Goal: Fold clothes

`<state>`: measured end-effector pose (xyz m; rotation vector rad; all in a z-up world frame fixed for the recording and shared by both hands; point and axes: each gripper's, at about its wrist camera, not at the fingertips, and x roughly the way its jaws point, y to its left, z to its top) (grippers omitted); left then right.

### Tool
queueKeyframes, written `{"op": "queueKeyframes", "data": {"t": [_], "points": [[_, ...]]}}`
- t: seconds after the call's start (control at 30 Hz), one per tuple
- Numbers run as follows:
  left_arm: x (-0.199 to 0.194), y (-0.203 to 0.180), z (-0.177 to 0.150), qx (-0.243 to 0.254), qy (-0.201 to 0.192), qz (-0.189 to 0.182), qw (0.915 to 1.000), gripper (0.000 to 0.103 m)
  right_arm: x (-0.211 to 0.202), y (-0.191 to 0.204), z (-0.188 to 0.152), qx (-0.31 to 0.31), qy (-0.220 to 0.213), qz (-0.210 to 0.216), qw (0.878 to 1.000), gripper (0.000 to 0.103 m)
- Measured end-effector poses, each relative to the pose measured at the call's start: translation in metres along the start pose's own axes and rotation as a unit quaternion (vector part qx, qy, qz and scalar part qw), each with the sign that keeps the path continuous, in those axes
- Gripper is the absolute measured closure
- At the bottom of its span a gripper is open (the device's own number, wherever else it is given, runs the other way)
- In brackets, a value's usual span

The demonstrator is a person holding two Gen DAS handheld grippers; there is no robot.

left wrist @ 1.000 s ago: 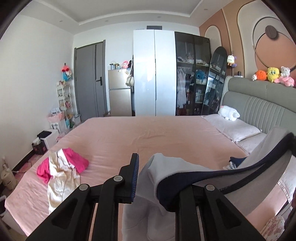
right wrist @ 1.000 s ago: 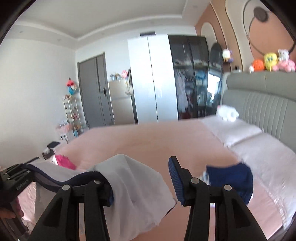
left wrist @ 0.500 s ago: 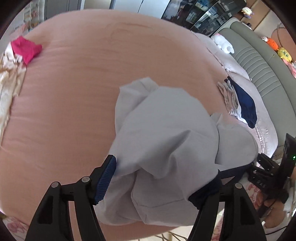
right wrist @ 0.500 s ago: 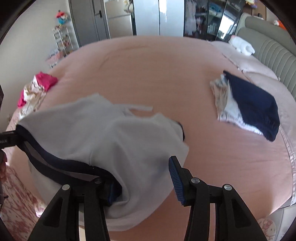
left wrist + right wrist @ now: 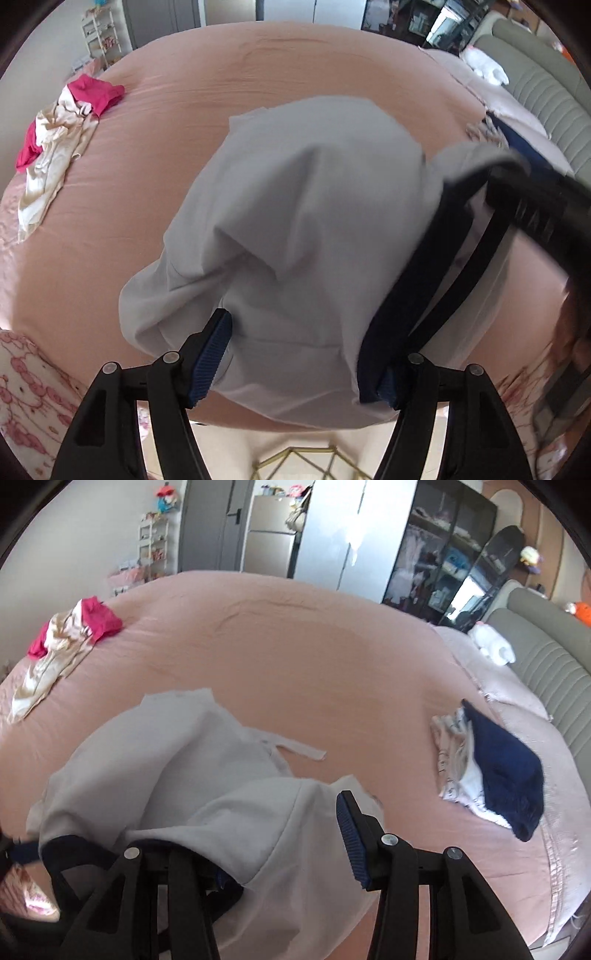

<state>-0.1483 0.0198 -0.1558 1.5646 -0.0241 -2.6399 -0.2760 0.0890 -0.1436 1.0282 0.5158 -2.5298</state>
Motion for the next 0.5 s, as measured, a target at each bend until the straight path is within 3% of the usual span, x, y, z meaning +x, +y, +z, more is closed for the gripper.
{"op": "queueKeyframes", "data": {"t": [0.1, 0.17, 0.23, 0.3, 0.4, 0.5], "points": [[0.003, 0.001, -0.01, 0.015, -0.015, 0.044, 0.9988, 0.036, -0.016, -0.023, 0.002, 0.032, -0.008, 0.001, 0.999, 0.055], [0.004, 0.017, -0.001, 0.0, -0.019, 0.029, 0.9994, 0.039, -0.029, -0.033, -0.003, 0.043, -0.007, 0.001, 0.999, 0.055], [0.006, 0.032, 0.008, -0.015, -0.023, 0.014, 0.9995, 0.061, -0.04, -0.039, -0.009, 0.05, 0.001, 0.005, 0.999, 0.055], [0.007, 0.046, 0.016, -0.029, -0.028, 0.0, 0.9992, 0.067, -0.042, -0.041, -0.017, 0.057, 0.019, 0.032, 0.998, 0.055], [-0.009, 0.049, 0.021, -0.026, -0.053, -0.009, 0.9982, 0.082, -0.043, -0.037, -0.035, 0.073, 0.055, 0.106, 0.99, 0.055], [-0.024, 0.052, 0.026, -0.024, -0.078, -0.017, 0.9965, 0.088, -0.032, -0.022, -0.055, 0.075, 0.092, 0.135, 0.984, 0.059]]}}
